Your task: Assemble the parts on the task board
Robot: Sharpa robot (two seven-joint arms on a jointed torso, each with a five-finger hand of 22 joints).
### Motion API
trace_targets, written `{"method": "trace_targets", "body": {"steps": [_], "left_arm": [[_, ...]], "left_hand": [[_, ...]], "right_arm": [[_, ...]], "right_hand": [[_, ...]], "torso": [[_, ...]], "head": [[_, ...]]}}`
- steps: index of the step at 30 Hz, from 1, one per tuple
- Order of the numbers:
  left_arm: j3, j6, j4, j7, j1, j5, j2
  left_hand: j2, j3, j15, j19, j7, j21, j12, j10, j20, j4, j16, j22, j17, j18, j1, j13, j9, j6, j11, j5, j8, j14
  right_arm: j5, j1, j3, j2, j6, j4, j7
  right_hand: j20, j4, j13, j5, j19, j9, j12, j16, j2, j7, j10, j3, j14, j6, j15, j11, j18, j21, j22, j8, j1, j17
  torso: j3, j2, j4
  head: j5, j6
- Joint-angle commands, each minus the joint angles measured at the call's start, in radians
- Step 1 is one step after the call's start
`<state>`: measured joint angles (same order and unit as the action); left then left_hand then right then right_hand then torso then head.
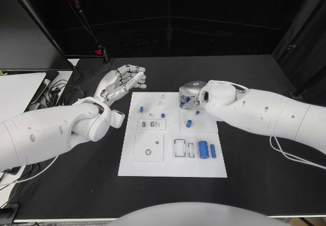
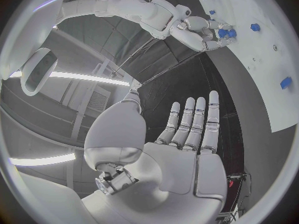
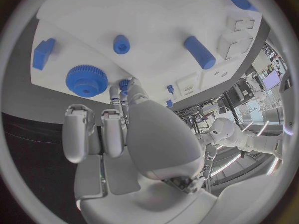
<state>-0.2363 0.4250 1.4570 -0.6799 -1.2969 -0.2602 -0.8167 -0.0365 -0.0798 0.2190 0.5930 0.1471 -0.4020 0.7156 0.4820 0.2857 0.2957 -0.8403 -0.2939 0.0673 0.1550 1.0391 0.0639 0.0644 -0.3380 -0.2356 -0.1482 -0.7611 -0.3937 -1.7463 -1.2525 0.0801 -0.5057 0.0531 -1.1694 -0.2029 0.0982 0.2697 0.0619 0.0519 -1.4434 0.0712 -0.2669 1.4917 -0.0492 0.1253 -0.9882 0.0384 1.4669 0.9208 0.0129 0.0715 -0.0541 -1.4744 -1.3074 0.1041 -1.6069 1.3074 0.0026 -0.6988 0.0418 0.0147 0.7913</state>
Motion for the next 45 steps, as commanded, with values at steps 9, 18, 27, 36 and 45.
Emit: {"method": "trace_targets", "body": {"steps": [9, 18, 27, 36, 45], "left_arm": [[0.001, -0.009, -0.003, -0.106, -0.002, -0.005, 0.001], [0.001, -0.014, -0.007, -0.102, -0.002, -0.005, 0.004], [0.001, -0.017, -0.009, -0.1, -0.002, -0.005, 0.006], [0.001, -0.018, -0.01, -0.099, -0.002, -0.005, 0.007], [0.001, -0.02, -0.012, -0.099, -0.002, -0.005, 0.007]], "left_hand": [[0.018, 0.008, -0.001, -0.005, 0.135, 0.004, -0.003, -0.002, 0.001, -0.001, 0.002, 0.002, -0.001, -0.012, 0.007, 0.0, 0.0, -0.011, -0.001, -0.005, 0.007, 0.009], [0.024, 0.008, -0.001, -0.004, 0.135, 0.004, -0.002, -0.002, 0.001, -0.001, 0.001, 0.002, 0.0, -0.012, 0.007, 0.0, 0.0, -0.013, -0.001, -0.004, 0.009, 0.009], [0.027, 0.008, -0.001, -0.003, 0.135, 0.003, -0.002, -0.001, 0.001, -0.002, 0.0, 0.002, 0.0, -0.012, 0.008, 0.0, 0.0, -0.013, -0.001, -0.004, 0.01, 0.009], [0.03, 0.008, -0.001, -0.002, 0.135, 0.002, -0.001, 0.0, 0.001, -0.002, 0.0, 0.002, 0.0, -0.012, 0.01, 0.0, 0.0, -0.013, -0.001, -0.004, 0.011, 0.01], [0.033, 0.008, -0.001, -0.001, 0.135, 0.002, 0.0, 0.001, 0.001, -0.002, 0.0, 0.002, 0.0, -0.012, 0.012, 0.0, 0.0, -0.013, -0.001, -0.005, 0.013, 0.01]], "right_arm": [[0.0, -0.001, -0.001, 0.009, 0.017, 0.011, 0.022], [0.008, 0.0, -0.001, 0.014, 0.031, 0.017, 0.032], [0.009, 0.001, -0.001, 0.014, 0.05, 0.015, 0.032], [0.009, 0.002, -0.001, 0.001, 0.162, 0.002, 0.054], [0.009, 0.003, -0.001, -0.02, 0.289, -0.024, 0.095]], "right_hand": [[-0.009, 0.014, 0.0, -0.005, -0.001, 0.003, 0.024, -0.004, -0.007, -0.002, -0.049, -0.014, 0.059, 0.045, 0.006, -0.005, 0.007, 0.005, -0.074, 0.013, -0.029, 0.007], [-0.004, 0.016, -0.002, -0.005, 0.003, 0.006, 0.051, -0.004, -0.004, -0.006, -0.108, -0.029, 0.06, 0.093, -0.004, -0.01, 0.005, 0.01, -0.07, 0.026, -0.055, 0.009], [-0.008, 0.015, -0.002, -0.005, 0.003, 0.008, 0.075, -0.004, -0.007, -0.016, -0.144, -0.043, 0.061, 0.125, 0.0, -0.018, 0.005, 0.01, -0.07, 0.034, -0.074, 0.01], [-0.011, 0.017, -0.002, -0.005, -0.001, 0.006, 0.1, -0.004, 0.0, -0.015, -0.163, -0.051, 0.061, 0.136, 0.002, -0.018, 0.006, 0.008, -0.075, 0.032, -0.083, 0.012], [-0.01, 0.016, -0.002, -0.005, -0.004, 0.006, 0.115, -0.002, 0.002, -0.014, -0.179, -0.059, 0.063, 0.146, 0.002, -0.017, 0.008, 0.006, -0.08, 0.031, -0.093, 0.017]], "torso": [[-0.0005, 0.001, 0.001], [-0.0001, 0.001, 0.0004], [-0.0012, 0.002, 0.0003], [-0.0002, 0.002, 0.0012], [-0.0007, 0.002, 0.0008]], "head": [[-0.003, 0.002], [-0.006, 0.006], [-0.003, 0.01], [-0.004, 0.006], [-0.007, -0.001]]}}
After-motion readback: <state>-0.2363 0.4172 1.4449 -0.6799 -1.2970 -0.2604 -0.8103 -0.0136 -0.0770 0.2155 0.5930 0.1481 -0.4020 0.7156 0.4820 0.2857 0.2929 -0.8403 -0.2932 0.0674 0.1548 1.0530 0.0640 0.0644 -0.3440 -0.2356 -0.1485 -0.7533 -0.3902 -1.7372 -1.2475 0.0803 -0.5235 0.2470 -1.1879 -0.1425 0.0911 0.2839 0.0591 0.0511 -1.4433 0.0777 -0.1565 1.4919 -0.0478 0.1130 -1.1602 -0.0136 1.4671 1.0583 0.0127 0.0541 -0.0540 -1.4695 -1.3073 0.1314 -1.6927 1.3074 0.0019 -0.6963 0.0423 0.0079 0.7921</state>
